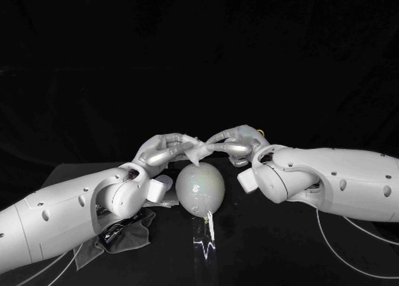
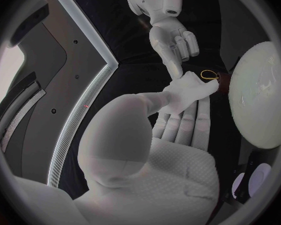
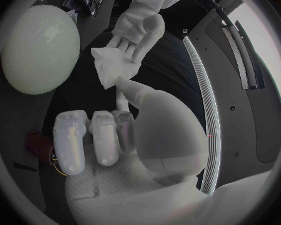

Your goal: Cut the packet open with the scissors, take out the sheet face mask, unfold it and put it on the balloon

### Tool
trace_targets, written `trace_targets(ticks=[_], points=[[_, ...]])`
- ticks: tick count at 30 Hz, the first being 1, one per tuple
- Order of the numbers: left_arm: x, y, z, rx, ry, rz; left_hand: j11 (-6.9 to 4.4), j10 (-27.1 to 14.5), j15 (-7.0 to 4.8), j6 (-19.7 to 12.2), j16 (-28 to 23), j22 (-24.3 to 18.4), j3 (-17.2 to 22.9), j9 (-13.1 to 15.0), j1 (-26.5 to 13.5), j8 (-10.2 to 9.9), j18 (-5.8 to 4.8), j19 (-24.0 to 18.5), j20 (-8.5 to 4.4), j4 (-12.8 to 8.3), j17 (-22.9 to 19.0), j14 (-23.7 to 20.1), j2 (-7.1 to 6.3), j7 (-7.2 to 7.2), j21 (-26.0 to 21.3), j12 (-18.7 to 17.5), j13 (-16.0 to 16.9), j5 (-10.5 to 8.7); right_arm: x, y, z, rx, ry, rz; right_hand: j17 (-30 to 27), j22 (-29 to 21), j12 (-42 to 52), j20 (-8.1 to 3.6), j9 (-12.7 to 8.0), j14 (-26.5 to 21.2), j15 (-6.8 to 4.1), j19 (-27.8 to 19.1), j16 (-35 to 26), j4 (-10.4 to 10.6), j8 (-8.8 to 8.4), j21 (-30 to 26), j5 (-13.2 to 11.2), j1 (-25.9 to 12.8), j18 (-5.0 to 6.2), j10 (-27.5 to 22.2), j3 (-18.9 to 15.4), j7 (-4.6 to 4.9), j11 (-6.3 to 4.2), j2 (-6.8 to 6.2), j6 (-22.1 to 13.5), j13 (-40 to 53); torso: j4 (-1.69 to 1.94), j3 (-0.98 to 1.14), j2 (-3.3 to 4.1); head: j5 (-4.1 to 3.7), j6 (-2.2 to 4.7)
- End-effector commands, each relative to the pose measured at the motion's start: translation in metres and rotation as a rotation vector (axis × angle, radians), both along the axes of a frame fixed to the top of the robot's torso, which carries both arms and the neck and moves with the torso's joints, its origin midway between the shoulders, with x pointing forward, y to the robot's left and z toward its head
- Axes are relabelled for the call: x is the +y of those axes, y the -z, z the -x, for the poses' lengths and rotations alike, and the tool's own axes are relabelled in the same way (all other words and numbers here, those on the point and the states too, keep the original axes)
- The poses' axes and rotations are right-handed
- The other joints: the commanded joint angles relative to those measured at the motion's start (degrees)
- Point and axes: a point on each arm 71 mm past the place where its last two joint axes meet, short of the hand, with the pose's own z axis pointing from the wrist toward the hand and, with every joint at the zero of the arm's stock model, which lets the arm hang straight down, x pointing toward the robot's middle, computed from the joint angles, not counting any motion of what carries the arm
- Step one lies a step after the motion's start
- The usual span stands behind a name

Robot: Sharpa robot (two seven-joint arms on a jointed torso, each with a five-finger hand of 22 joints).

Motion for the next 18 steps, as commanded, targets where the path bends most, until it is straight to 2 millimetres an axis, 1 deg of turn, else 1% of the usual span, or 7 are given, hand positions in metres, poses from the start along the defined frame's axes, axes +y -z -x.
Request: trace_targets(ticks=[1,2,5,6,7,15,18], points=[[0.0,-0.001,0.0,-0.004,-0.004,-0.001,-0.03,-0.26,0.25,0.41,-0.24,0.06,0.11,5.84,-0.01,0.19,1.09,0.02,-0.12,-0.2,-0.09,-0.03,0.37,1.74,0.21,-0.13,0.04,0.19,-0.001,-0.001,0.001,-0.017,-0.002,0.005,15.05,15.06,0.19,-0.41,0.46,5.98,-0.33,5.89,0.37,0.01,0.18,0.2,0.16,-0.52,-0.36,6.08,0.33,-0.28,-0.19,0.0,0.17,15.07,0.01,-0.01,0.03,-0.05,-0.08],[0.0,-0.001,-0.001,-0.004,-0.006,-0.002,-0.03,-0.26,0.24,0.41,-0.25,0.06,0.11,5.84,-0.01,0.19,1.09,0.02,-0.12,-0.2,-0.09,-0.03,0.37,1.75,0.21,-0.13,0.04,0.19,-0.001,-0.001,0.001,-0.016,-0.002,0.005,15.05,15.06,0.19,-0.41,0.46,5.98,-0.33,5.89,0.37,0.01,0.18,0.2,0.16,-0.52,-0.36,6.08,0.33,-0.28,-0.19,0.0,0.17,15.07,0.02,-0.04,0.02,-0.06,-0.08],[0.001,-0.001,-0.001,-0.003,-0.01,-0.004,-0.04,-0.25,0.24,0.41,-0.26,0.06,0.11,5.83,-0.02,0.19,1.09,0.02,-0.12,-0.21,-0.1,-0.03,0.33,1.79,0.22,-0.13,0.04,0.2,-0.003,-0.001,0.001,-0.014,0.002,0.006,15.05,15.06,0.19,-0.41,0.46,5.98,-0.33,5.89,0.37,0.01,0.18,0.2,0.16,-0.52,-0.36,6.08,0.33,-0.28,-0.19,0.0,0.17,15.07,0.01,-0.04,0.02,0.0,-0.09],[0.001,-0.001,-0.001,-0.002,-0.012,-0.004,-0.04,-0.25,0.24,0.41,-0.26,0.06,0.11,5.83,-0.02,0.19,1.09,0.02,-0.12,-0.21,-0.1,-0.03,0.33,1.79,0.22,-0.13,0.04,0.2,-0.004,-0.001,0.001,-0.014,0.003,0.006,15.05,15.06,0.19,-0.44,0.95,5.98,-0.37,5.89,0.37,-0.18,0.6,0.2,0.17,-1.02,-0.36,6.08,0.91,-0.33,-0.23,-0.12,-0.07,15.07,0.0,-0.04,0.02,0.01,-0.08],[0.001,-0.001,-0.001,-0.002,-0.013,-0.004,-0.04,-0.25,0.23,0.41,-0.28,0.06,0.1,5.82,-0.04,0.19,1.09,0.03,-0.12,-0.21,-0.1,-0.03,0.31,1.83,0.23,-0.14,0.04,0.2,-0.005,-0.001,0.001,-0.013,0.004,0.006,15.05,15.06,0.19,-0.44,0.95,5.98,-0.37,5.89,0.37,-0.18,0.6,0.2,0.17,-1.02,-0.36,6.08,0.91,-0.33,-0.23,-0.12,-0.07,15.07,0.0,-0.05,0.02,0.01,-0.06],[0.002,0.0,-0.002,0.003,-0.021,-0.003,-0.01,-0.26,0.22,0.35,-0.38,0.08,0.07,5.75,-0.13,0.14,1.13,0.14,-0.15,-0.22,-0.14,0.0,0.16,2.1,0.33,-0.15,0.04,0.2,-0.011,-0.001,0.001,-0.011,0.016,0.009,15.05,15.06,0.19,-0.46,1.1,5.98,-0.38,5.89,0.37,-0.26,0.73,0.2,0.17,-1.15,-0.36,6.08,1.1,-0.34,-0.24,-0.15,-0.13,15.07,0.02,0.0,0.01,0.04,-0.06],[0.003,0.0,-0.003,0.005,-0.026,-0.003,0.05,-0.3,0.23,0.29,-0.46,0.11,0.1,5.69,-0.15,0.09,1.16,0.27,-0.18,-0.22,-0.17,0.0,0.14,2.27,0.43,-0.17,0.03,0.2,-0.014,-0.001,0.001,-0.011,0.024,0.01,15.05,15.06,0.19,-0.47,1.31,5.98,-0.4,5.89,0.37,-0.36,0.93,0.2,0.16,-1.32,-0.36,6.08,1.36,-0.36,-0.26,-0.17,-0.2,15.07,0.0,-0.02,0.02,0.1,-0.1]])
